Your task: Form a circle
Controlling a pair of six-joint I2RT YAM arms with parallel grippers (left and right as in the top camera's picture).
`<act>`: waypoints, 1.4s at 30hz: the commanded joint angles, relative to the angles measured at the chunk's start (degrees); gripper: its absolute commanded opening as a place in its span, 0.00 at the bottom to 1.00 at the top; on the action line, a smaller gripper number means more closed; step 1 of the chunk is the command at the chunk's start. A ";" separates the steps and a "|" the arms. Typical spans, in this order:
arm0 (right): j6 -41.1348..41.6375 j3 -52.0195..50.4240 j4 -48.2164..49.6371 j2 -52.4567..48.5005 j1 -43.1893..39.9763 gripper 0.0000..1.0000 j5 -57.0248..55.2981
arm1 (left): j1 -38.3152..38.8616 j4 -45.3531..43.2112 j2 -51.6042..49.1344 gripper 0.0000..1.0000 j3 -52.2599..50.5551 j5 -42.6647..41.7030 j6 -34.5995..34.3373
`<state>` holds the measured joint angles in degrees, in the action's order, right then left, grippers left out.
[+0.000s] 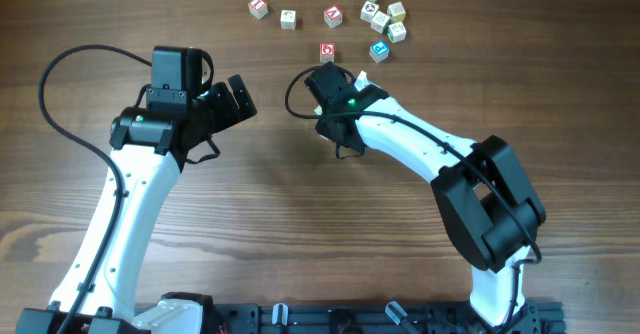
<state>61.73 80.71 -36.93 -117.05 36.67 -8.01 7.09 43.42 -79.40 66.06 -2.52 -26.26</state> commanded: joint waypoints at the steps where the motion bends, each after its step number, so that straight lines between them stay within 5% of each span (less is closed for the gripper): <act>1: 0.81 -0.59 0.31 -0.76 0.02 0.05 -1.66 | -0.31 -0.13 -0.33 1.00 0.37 -0.46 -0.35; 42: -0.22 -0.59 1.42 -0.76 0.02 0.05 -1.84 | -0.28 -0.13 -0.33 1.00 0.37 -0.46 -0.35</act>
<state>61.69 80.71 -35.53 -117.05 36.67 -9.08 7.09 43.42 -79.40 66.06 -2.52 -26.26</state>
